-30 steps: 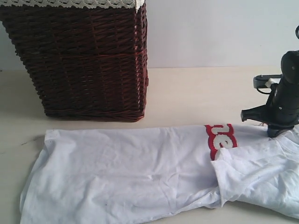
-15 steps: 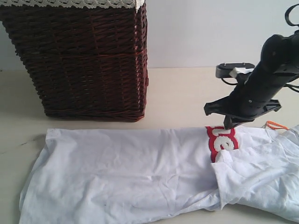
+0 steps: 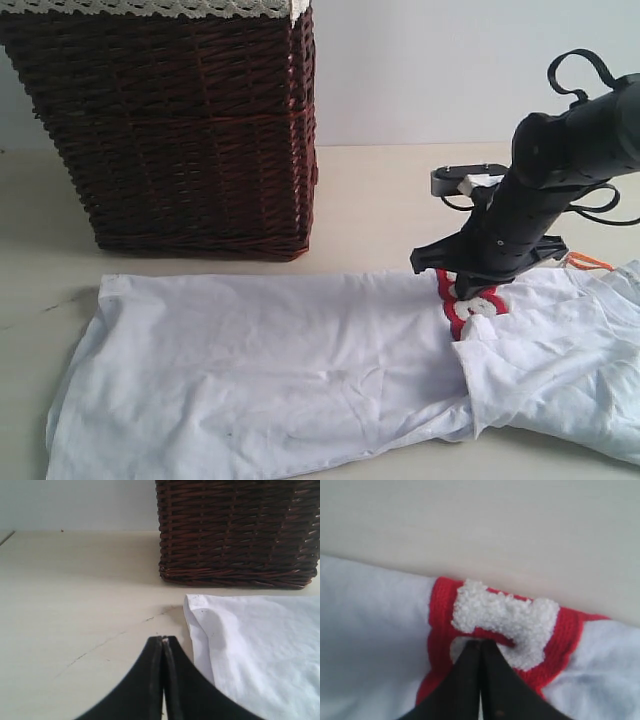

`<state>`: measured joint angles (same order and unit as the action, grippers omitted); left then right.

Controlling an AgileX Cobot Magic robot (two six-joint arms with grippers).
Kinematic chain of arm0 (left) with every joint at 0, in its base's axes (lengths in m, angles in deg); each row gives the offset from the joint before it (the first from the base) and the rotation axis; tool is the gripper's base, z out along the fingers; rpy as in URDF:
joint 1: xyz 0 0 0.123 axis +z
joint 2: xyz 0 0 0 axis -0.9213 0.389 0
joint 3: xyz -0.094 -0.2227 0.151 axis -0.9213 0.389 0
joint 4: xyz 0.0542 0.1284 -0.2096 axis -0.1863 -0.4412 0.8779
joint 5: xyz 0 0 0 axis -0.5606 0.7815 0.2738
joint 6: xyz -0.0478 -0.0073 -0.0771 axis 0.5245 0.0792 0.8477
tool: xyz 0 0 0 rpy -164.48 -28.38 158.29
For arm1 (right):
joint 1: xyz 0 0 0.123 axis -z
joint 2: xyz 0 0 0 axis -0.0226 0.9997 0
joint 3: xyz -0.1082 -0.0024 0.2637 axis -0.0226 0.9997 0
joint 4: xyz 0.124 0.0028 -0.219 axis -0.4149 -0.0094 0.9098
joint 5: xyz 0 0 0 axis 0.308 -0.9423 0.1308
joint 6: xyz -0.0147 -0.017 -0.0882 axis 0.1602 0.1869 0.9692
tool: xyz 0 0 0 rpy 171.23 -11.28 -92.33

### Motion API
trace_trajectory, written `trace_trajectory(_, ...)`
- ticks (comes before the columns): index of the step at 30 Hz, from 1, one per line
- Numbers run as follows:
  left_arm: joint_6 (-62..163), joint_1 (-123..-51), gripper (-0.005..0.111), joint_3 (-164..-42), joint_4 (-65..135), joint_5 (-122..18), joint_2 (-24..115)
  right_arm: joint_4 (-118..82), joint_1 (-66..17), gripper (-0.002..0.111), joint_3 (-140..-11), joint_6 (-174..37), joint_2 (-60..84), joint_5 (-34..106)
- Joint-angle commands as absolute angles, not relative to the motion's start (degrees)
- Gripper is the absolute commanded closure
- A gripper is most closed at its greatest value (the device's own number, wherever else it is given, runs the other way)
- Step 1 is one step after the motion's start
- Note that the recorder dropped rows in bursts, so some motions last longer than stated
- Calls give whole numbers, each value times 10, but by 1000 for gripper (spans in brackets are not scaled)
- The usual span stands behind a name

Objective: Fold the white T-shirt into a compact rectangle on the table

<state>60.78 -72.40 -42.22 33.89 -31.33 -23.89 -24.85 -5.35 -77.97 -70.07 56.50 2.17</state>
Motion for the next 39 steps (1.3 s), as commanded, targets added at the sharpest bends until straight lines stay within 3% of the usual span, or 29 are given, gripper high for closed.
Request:
trace_trajectory(1, 609, -722, 107, -422, 338, -320, -242, -233, -53, 108, -783, -700, 539, 12)
trace_trajectory(6, 609, -722, 107, -422, 338, -320, -242, -179, -31, 98, -783, -733, 454, 0)
trace_trajectory(13, 609, -722, 107, -422, 338, -320, -242, -102, 82, 54, -783, -776, 401, -110)
trace_trajectory(15, 609, -722, 107, -422, 338, -320, -242, -102, 121, 48, -782, -771, 404, -136)
trace_trajectory(23, 609, -722, 107, -422, 338, -320, -242, -143, 220, 45, -755, -713, 425, -141)
trace_trajectory(31, 609, -722, 107, -422, 338, -320, -242, -108, 226, 45, -757, -724, 438, -65)
trace_trajectory(36, 609, -722, 107, -422, 338, -320, -242, -122, 226, 45, -768, -704, 439, -92)
trace_trajectory(39, 609, -722, 107, -422, 338, -320, -242, -120, 226, 34, -768, -701, 439, -99)
